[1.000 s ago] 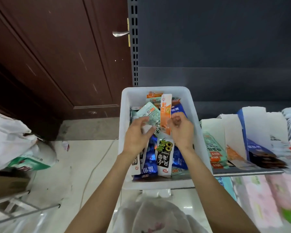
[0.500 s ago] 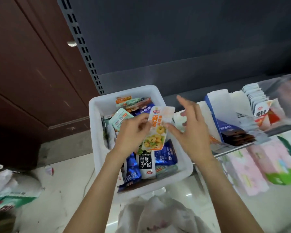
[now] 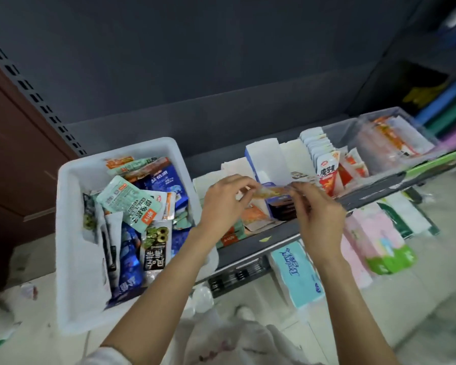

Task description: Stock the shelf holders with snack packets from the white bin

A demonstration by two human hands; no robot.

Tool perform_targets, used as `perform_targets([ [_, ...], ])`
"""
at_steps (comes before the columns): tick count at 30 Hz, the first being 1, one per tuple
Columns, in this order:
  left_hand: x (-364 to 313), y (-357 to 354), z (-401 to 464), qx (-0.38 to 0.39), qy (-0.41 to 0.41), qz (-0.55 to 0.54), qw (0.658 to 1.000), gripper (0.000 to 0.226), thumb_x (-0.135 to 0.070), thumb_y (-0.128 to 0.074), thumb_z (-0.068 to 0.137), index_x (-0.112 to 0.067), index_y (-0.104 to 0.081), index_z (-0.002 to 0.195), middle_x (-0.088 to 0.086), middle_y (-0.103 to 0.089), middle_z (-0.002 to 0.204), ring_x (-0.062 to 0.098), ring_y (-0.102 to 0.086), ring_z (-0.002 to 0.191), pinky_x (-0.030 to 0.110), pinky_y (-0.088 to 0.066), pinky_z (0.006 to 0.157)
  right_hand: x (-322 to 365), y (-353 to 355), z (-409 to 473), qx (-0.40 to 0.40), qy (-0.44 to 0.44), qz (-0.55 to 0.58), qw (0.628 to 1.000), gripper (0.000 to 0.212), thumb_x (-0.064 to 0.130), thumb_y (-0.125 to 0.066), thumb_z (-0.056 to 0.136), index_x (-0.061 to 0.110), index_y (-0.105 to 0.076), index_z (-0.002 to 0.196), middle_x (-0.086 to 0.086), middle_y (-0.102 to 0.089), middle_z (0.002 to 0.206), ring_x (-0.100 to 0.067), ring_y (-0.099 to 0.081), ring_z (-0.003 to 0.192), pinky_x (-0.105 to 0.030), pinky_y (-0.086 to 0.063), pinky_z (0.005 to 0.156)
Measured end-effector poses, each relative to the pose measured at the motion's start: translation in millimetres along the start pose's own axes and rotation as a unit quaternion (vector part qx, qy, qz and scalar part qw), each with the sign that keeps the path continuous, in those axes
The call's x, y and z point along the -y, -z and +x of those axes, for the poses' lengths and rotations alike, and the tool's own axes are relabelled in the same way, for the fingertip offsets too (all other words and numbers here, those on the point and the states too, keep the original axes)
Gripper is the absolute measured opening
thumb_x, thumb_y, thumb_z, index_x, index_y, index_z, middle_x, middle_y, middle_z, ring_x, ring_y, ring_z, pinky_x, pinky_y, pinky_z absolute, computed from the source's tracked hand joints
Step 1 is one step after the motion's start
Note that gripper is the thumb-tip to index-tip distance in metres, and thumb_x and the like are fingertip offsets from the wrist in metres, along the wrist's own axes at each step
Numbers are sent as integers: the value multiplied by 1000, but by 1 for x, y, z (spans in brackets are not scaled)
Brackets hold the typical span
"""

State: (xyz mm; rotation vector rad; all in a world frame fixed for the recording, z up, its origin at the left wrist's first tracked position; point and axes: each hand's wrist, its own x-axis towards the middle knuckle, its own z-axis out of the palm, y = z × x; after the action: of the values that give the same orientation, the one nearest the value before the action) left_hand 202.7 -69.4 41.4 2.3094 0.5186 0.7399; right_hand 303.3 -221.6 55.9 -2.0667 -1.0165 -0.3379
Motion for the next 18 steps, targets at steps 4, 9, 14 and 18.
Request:
perform_targets([
  [4, 10, -25, -9, 3, 32, 31, 999, 14, -12, -66, 83, -25, -69, 88, -9, -68, 88, 10, -63, 76, 30, -53, 70, -22, -13, -17, 56, -1, 11, 998, 15, 11, -59, 90, 17, -69, 99, -1, -70, 83, -21, -64, 67, -31, -48, 55],
  [9, 30, -28, -27, 20, 39, 185, 982, 11, -19, -67, 83, -24, -71, 92, -5, -71, 92, 21, -60, 91, 36, -41, 82, -24, -32, -21, 134, 92, -65, 985, 33, 7, -56, 78, 21, -71, 104, 1, -69, 82, -23, -63, 68, -28, -45, 59],
  [14, 37, -19, -40, 175, 51, 203, 962, 26, -25, -51, 94, -28, -66, 116, -6, -47, 138, 21, -30, 133, 37, -19, 110, -27, -53, -24, 186, 211, -220, 934, 31, 8, -78, 61, 22, -72, 87, 5, -69, 69, -26, -57, 73, -35, -27, 71],
  [18, 39, 8, -52, 105, 75, 154, 980, 25, -23, -56, 92, -26, -65, 115, -6, -54, 130, 17, -40, 126, 38, -31, 107, -20, -52, -21, 209, 206, -220, 931, 14, 19, -63, 73, 22, -72, 84, 6, -71, 76, -27, -58, 83, -37, -27, 75],
])
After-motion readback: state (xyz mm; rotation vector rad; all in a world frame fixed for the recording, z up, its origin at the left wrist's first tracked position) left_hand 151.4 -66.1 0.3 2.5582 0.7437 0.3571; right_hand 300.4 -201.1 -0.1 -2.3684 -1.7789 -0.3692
